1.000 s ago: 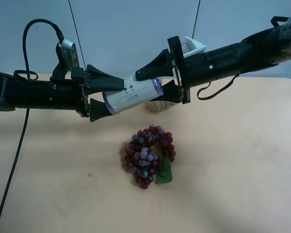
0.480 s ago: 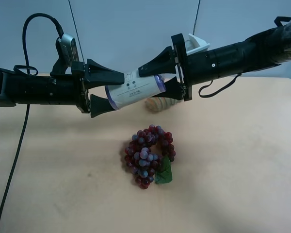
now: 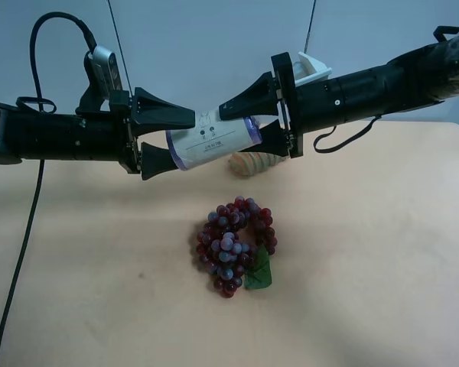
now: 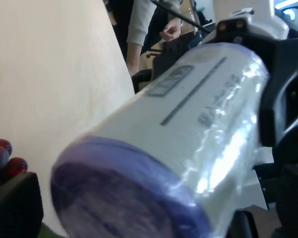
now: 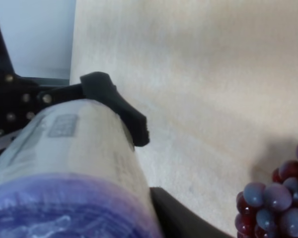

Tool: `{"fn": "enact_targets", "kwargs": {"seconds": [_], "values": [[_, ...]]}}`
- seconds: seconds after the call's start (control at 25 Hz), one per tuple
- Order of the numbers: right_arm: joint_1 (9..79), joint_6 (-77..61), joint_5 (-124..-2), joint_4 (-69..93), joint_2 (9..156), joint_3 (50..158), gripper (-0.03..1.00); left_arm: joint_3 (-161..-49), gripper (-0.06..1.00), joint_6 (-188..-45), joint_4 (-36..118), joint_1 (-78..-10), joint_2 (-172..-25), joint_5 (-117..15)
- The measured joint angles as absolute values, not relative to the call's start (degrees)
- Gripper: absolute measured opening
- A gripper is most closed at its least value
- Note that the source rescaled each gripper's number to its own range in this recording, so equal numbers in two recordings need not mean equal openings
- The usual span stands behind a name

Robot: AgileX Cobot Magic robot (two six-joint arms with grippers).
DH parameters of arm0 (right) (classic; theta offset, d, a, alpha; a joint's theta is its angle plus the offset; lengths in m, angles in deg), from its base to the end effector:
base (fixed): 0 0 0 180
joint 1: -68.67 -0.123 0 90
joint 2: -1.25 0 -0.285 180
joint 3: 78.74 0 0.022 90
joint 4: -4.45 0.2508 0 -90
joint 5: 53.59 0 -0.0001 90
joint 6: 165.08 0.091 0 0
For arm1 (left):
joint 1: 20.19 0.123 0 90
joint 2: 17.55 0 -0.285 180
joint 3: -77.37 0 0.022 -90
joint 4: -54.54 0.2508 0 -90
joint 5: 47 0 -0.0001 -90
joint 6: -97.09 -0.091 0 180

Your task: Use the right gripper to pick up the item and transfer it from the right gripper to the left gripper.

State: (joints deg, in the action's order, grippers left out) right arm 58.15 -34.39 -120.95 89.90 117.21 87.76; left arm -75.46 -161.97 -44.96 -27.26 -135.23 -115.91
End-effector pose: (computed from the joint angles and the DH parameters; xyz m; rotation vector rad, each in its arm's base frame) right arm 0.3338 0.1472 0.2095 -0.1756 2.3895 1.7346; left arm 0.3122 -0.1231 0.1644 0.2209 2.1569 -1.6674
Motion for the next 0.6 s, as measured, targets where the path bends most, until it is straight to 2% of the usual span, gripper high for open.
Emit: {"fn": "enact_targets", "kwargs": {"seconds": [0.32,0.6], "values": [[58.26,-34.44,-122.71,89.92,117.16,87.76,0.01,-75.65,0.83,-163.37,-44.84,-32.37,-133.58,-114.51],[58.26,-34.44,-122.79,90.38,117.16,87.76,0.01,-75.94,0.83,-163.78,-44.64,-31.94,-133.58,-114.68]]}}
